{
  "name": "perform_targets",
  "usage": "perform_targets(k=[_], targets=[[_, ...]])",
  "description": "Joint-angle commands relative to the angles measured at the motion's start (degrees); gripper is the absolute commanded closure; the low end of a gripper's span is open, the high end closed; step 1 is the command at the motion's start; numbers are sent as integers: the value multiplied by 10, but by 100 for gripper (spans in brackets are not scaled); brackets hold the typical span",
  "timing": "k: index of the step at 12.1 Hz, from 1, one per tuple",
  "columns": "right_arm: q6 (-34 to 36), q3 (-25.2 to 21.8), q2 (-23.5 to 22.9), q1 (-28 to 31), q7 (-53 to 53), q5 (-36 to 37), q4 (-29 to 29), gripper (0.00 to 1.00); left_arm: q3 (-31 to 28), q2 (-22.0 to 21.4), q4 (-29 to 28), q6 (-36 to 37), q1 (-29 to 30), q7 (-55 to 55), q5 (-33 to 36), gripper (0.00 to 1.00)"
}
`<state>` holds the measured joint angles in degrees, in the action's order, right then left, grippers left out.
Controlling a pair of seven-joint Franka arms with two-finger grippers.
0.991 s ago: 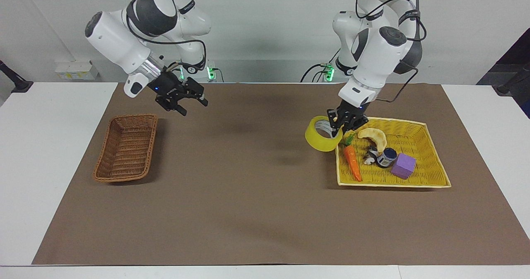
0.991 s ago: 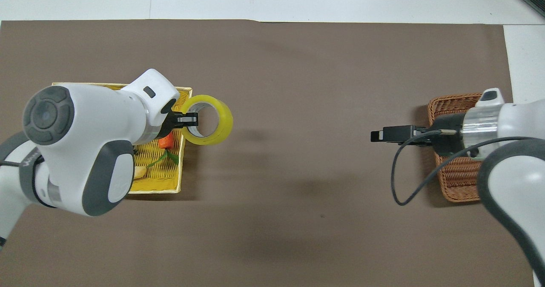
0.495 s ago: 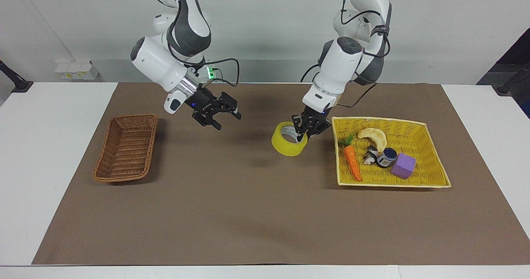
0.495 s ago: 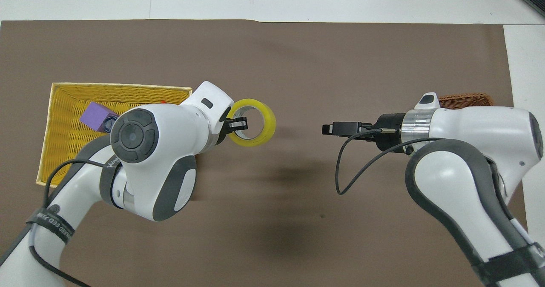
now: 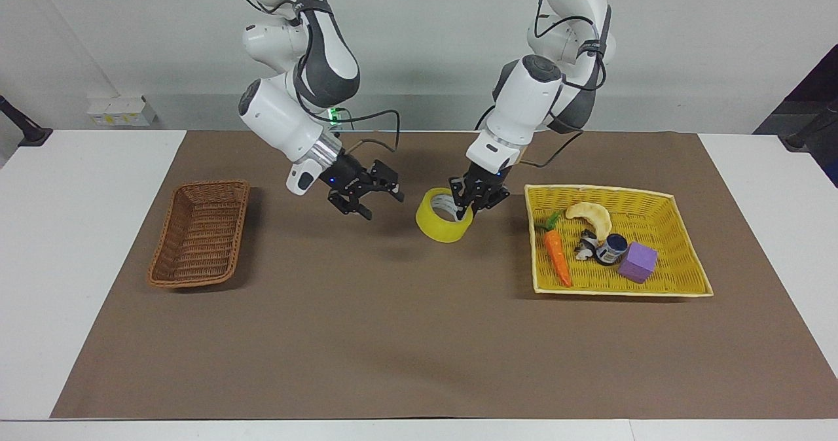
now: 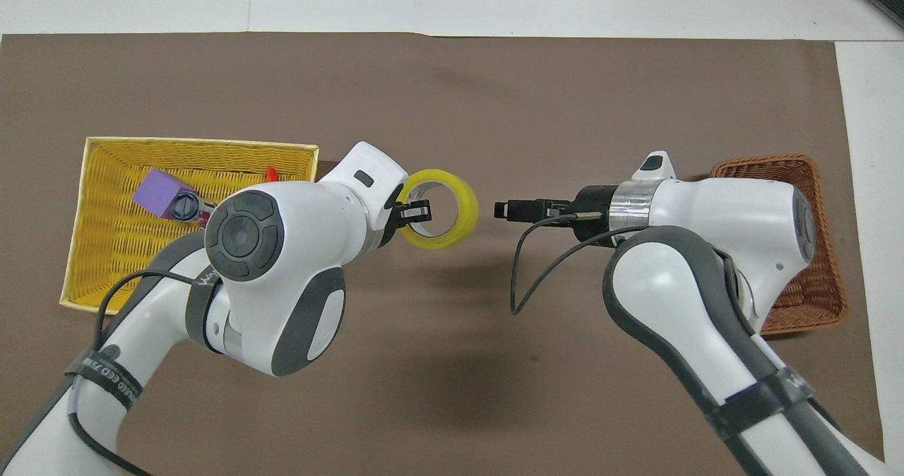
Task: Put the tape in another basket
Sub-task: 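Grasp the tape rim with the right gripper beside the left gripper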
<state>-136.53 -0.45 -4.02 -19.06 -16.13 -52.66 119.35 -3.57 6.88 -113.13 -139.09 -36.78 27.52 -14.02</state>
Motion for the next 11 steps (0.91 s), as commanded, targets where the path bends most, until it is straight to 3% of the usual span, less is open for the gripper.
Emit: perform_targets(k=[1, 9, 11], targets=[[-31, 0, -15, -16, -20, -41, -24, 0, -8, -1, 7, -6, -15, 7, -11, 100], [-92, 0, -59, -65, -13, -59, -48, 0, -8, -1, 6, -6, -15, 7, -11, 100], [-96, 0, -65, -70, 7, -58, -58, 30, -8, -1, 6, -5, -15, 7, -12, 100]])
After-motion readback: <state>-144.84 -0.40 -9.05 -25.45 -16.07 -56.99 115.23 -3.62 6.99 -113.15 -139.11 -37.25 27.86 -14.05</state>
